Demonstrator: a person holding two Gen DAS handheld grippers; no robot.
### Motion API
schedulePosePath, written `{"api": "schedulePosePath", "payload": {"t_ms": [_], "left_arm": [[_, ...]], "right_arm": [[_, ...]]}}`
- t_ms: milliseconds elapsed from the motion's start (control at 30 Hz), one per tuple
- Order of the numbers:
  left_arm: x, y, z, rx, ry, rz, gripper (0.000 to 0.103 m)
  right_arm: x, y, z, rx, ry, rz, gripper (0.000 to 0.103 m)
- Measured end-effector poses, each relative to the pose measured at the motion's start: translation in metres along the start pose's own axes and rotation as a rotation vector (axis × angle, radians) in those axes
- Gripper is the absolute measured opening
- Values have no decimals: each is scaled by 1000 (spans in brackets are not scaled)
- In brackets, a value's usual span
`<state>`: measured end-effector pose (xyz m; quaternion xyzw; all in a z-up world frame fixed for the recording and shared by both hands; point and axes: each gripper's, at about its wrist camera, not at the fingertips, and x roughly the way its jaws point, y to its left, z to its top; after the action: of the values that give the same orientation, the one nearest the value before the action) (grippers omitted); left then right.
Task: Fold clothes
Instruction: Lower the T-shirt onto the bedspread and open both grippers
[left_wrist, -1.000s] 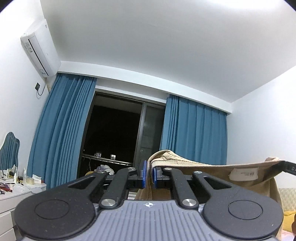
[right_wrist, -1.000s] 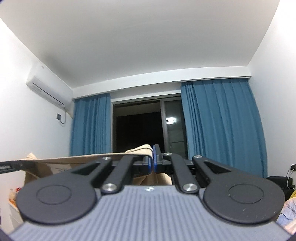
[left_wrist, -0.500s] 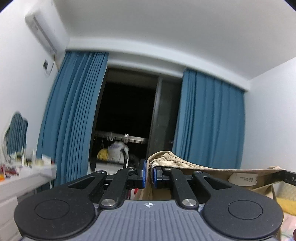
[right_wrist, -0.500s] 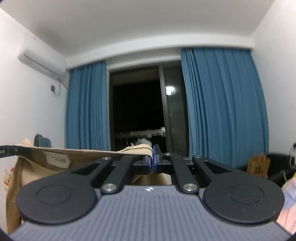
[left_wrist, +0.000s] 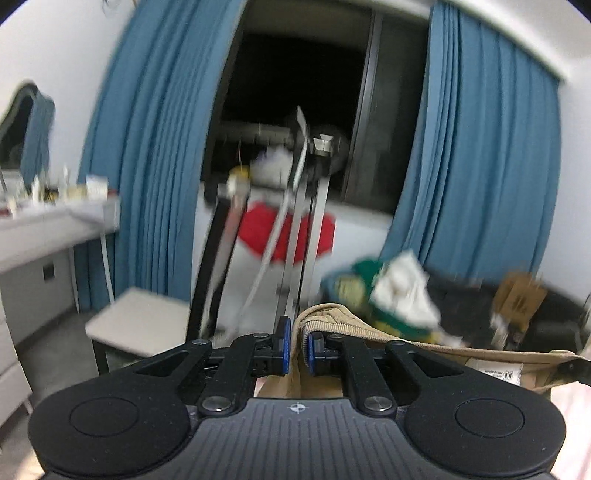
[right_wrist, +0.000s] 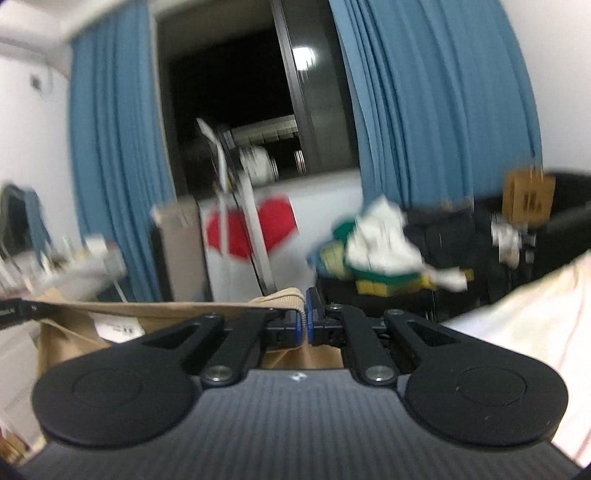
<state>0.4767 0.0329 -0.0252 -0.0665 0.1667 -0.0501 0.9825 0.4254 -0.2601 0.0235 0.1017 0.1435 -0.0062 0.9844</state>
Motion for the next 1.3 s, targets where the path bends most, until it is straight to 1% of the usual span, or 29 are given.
{"api": "schedulePosePath", "payload": {"t_ms": [100,200,267,367,400,433,467,500,533,567,600,667,800,867,933,1067,1167,1267,1300], "left_arm": [[56,13,-40,-13,128,0,12],[95,30,-65,-43,243,-6,12],[109,39,-75,-51,295,-6,12],[116,45,-81,-34,302,-21,13],[117,47,-83,-28,304,-26,20],[114,47,-81,-26,302,-28,41],[109,47,-79,-25,301,-30,54],[104,46,-77,-23,299,-32,76],[100,46,-75,-22,297,-35,91],[91,43,-69,-16,303,-45,94],[81,39,-62,-10,310,-56,96],[59,32,-49,11,327,-80,98],[16,25,-37,81,338,-96,101],[-9,29,-33,64,336,-111,101],[-37,36,-33,32,332,-115,101],[-103,60,-42,3,289,-118,99],[-152,81,-56,-11,235,-113,96],[-183,103,-74,-85,216,-81,88],[-190,110,-80,-118,212,-73,82]], "right_arm": [[59,-13,-40,-15,125,-8,6],[95,-20,-60,-24,225,-12,6],[107,-20,-67,-27,279,-11,7],[118,-17,-68,-16,346,12,8],[120,-17,-68,-8,367,24,9],[120,-15,-64,-5,378,40,14],[117,-13,-62,3,386,55,18],[114,-12,-61,15,395,70,39],[112,-11,-59,26,405,84,68],[109,-10,-58,38,414,99,79],[105,-8,-57,40,420,107,84],[96,-3,-53,35,433,115,83],[79,3,-47,24,464,123,83],[63,4,-42,33,456,133,83],[41,-1,-39,76,430,132,83],[-30,-10,-47,165,381,103,83],[-99,-10,-65,206,335,81,83],[-165,-11,-88,278,268,90,83],[-184,-13,-96,308,245,100,83]]}}
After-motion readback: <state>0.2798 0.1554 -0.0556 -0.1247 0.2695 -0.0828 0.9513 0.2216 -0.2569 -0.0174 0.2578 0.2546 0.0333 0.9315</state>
